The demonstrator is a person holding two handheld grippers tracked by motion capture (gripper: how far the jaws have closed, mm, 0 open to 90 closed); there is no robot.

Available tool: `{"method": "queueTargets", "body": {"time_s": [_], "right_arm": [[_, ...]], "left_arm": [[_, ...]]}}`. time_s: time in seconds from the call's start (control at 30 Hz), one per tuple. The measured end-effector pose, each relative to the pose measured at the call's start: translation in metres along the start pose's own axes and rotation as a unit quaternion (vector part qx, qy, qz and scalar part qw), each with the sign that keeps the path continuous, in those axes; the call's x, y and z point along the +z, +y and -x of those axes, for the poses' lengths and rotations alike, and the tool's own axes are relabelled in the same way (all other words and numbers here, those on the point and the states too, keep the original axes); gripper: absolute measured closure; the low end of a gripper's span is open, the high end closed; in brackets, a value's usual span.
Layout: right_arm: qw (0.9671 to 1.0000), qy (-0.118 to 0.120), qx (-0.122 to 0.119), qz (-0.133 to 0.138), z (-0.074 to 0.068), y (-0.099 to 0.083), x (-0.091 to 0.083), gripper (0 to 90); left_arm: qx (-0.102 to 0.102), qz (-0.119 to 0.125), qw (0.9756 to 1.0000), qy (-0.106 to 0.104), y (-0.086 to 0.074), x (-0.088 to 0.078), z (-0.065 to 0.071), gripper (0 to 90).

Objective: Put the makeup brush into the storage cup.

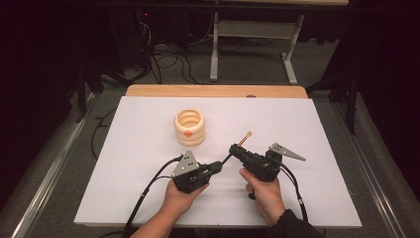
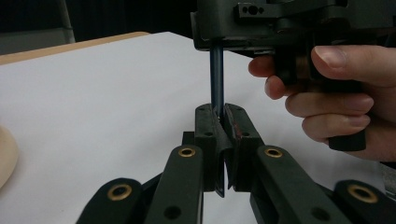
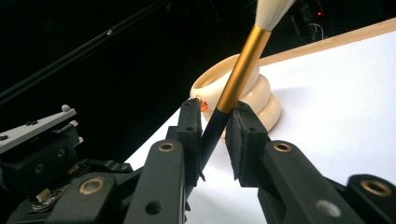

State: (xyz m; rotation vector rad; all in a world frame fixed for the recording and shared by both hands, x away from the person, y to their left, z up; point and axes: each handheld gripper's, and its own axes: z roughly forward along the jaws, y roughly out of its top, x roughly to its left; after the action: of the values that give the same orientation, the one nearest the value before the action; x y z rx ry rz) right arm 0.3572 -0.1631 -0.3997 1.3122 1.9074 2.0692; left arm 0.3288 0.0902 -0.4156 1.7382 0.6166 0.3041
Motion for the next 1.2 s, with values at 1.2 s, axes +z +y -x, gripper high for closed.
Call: {"method": "queueTargets", "body": {"time_s": [1.2], "right_arm": [[0.9993, 0.037, -0.007, 0.001, -0.0045, 0.0005, -0.0010, 85.3]], "left_arm": [[-0.001, -0.024, 0.9997, -0.007, -0.0016, 0.0052, -0.0018, 72.2]]}}
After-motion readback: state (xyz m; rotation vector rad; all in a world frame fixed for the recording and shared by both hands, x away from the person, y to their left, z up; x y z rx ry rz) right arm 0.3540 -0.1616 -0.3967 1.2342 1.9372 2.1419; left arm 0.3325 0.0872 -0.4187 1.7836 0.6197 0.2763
